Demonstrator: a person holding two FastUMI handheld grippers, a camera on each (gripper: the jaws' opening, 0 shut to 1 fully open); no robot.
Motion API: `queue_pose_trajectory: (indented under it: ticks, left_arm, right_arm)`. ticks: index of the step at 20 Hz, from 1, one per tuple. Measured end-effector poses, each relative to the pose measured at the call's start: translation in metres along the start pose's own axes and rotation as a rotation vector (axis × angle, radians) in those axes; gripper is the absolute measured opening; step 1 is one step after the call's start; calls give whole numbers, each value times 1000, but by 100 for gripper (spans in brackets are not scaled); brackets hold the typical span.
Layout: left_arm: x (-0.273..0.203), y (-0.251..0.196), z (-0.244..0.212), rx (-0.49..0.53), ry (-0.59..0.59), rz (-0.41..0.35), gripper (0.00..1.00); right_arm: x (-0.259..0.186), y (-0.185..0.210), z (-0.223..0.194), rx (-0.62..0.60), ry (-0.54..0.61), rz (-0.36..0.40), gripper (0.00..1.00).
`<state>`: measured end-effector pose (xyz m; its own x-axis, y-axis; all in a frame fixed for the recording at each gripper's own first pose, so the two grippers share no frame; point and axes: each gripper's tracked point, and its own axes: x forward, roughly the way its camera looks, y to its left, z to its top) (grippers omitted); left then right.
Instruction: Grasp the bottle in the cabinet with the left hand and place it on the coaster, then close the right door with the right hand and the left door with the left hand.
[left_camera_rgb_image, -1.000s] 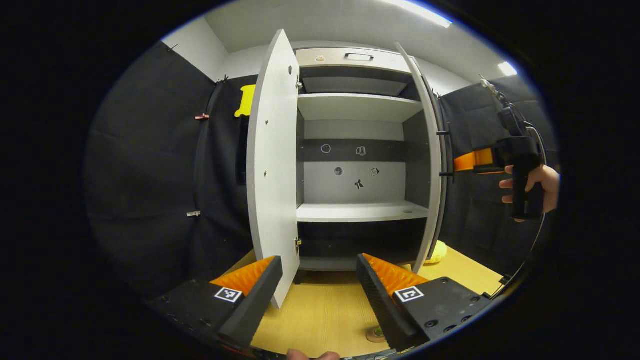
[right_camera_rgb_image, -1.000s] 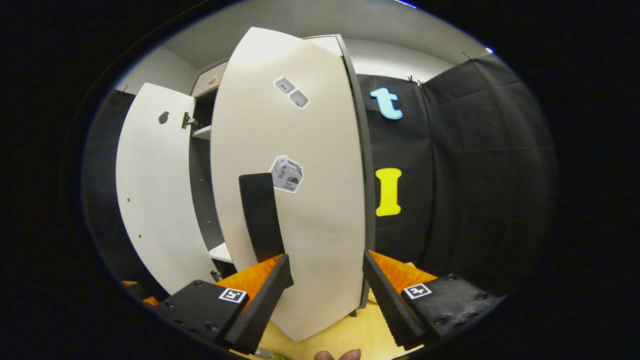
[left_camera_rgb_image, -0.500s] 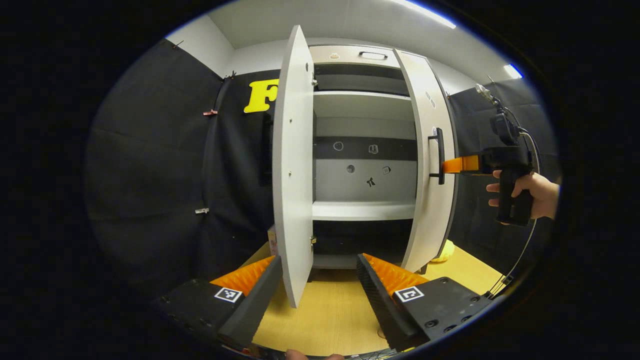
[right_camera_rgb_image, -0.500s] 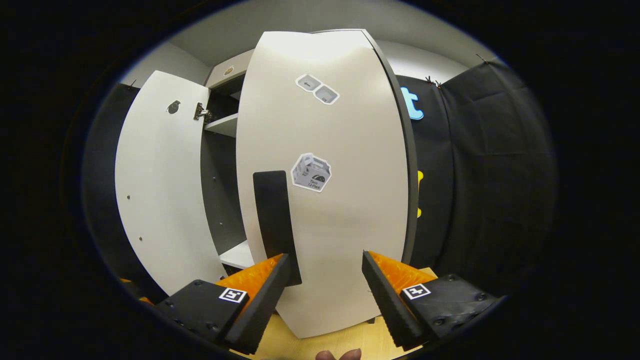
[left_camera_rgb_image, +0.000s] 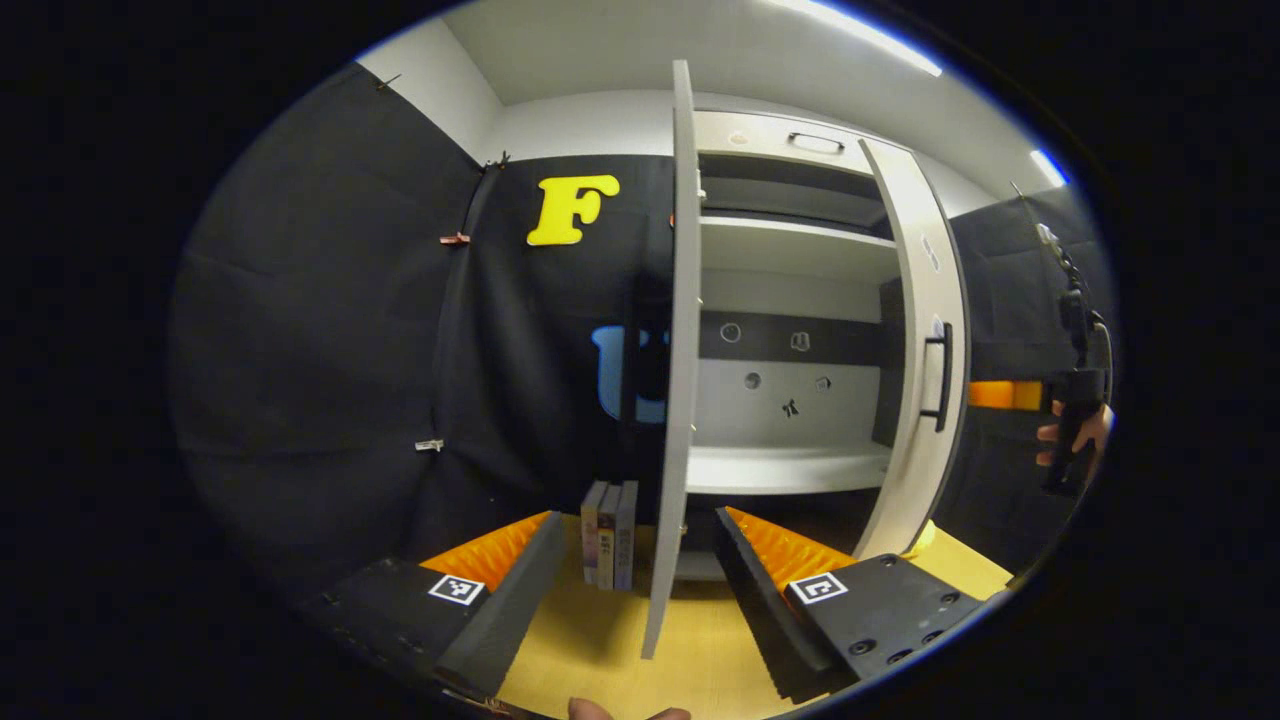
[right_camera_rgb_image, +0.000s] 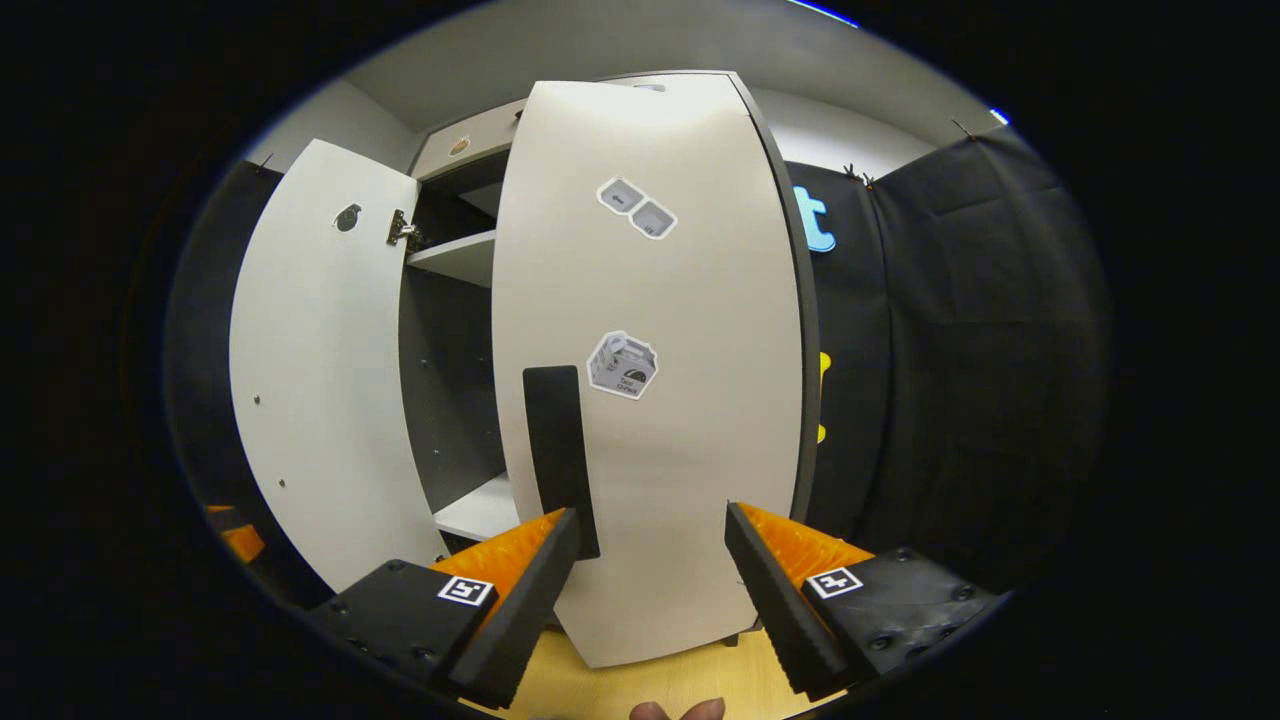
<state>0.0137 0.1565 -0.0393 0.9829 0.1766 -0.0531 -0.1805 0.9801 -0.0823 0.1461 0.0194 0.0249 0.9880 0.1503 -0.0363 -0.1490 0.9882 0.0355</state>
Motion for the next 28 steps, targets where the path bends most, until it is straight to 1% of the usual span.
queue_pose_trajectory:
  ticks: [4,9,13,17,18,19,21,24,25,26,28]
  left_arm:
    - [28,35,26,23,-36,61,95]
    - [60,49,29,-2,-34,58,95]
    - [73,52,21,6,-6,57,95]
    - [66,35,22,62,-10,34,94]
    - [63,30,22,55,-8,29,90]
    - [61,25,21,39,-4,23,93]
    - [56,11,18,16,4,10,93]
    - [46,-15,19,33,6,-31,93]
    - [45,-26,18,32,9,-51,88]
    - [45,-36,18,33,11,-71,93]
    - [43,-53,18,36,14,-95,92]
  right_arm:
    - [-25,-19,6,-32,-19,-45,97]
    - [-44,-40,7,-40,-13,-99,98]
    - [-53,-55,8,-30,-13,-129,98]
    - [-55,-70,5,-18,-1,-151,97]
    - [-54,-72,5,-11,1,-153,97]
    - [-53,-73,5,-6,3,-153,97]
    - [-51,-74,7,-3,0,-142,97]
    - [-48,-73,6,-5,1,-126,97]
    - [-46,-72,6,0,2,-120,97]
    - [-45,-72,6,3,3,-117,97]
    - [-45,-73,6,3,1,-113,97]
